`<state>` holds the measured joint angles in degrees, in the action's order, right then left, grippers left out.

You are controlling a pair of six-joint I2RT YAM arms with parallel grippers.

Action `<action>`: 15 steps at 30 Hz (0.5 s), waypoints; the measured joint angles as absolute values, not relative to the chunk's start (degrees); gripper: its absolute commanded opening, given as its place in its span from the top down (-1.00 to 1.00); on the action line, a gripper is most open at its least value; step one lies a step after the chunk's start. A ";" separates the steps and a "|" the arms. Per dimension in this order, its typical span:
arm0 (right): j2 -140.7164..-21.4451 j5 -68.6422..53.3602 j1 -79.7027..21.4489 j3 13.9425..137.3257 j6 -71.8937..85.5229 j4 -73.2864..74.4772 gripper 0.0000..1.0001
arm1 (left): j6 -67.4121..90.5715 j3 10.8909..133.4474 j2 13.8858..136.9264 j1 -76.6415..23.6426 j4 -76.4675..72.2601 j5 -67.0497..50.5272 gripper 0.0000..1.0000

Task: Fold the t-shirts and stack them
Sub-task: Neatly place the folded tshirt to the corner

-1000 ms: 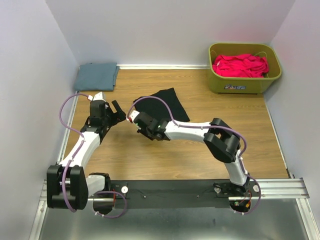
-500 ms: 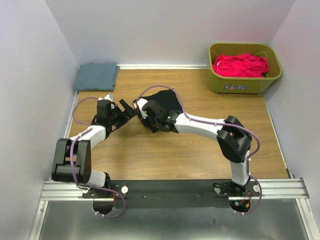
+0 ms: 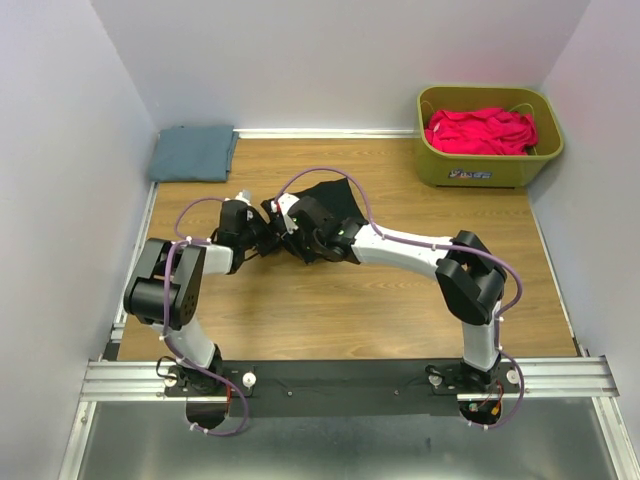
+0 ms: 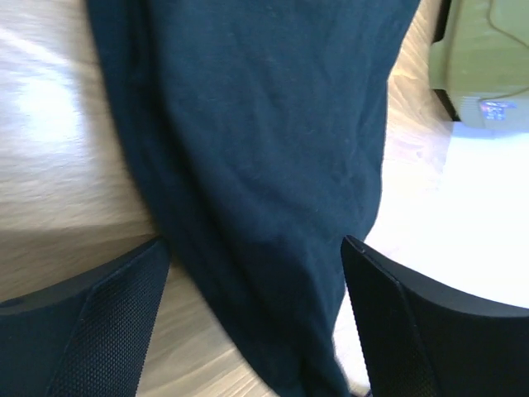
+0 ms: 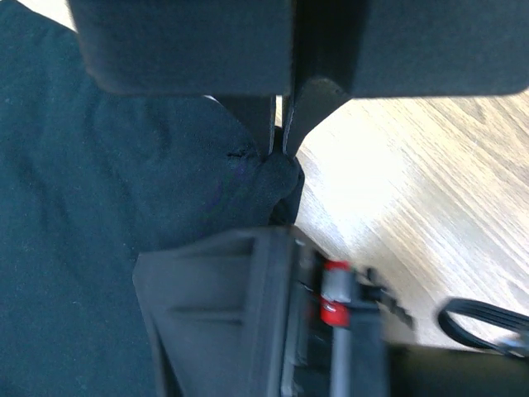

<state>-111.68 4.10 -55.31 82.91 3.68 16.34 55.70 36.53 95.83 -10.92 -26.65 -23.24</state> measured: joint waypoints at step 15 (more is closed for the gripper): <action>-111.61 2.02 -54.68 82.19 4.49 15.03 0.99 | 56.77 37.23 99.46 -13.15 -29.02 -18.39 0.54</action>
<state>-111.61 2.02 -54.68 82.19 4.49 15.03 56.77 37.23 99.46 -13.15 -29.02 -18.39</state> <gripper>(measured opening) 0.014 0.429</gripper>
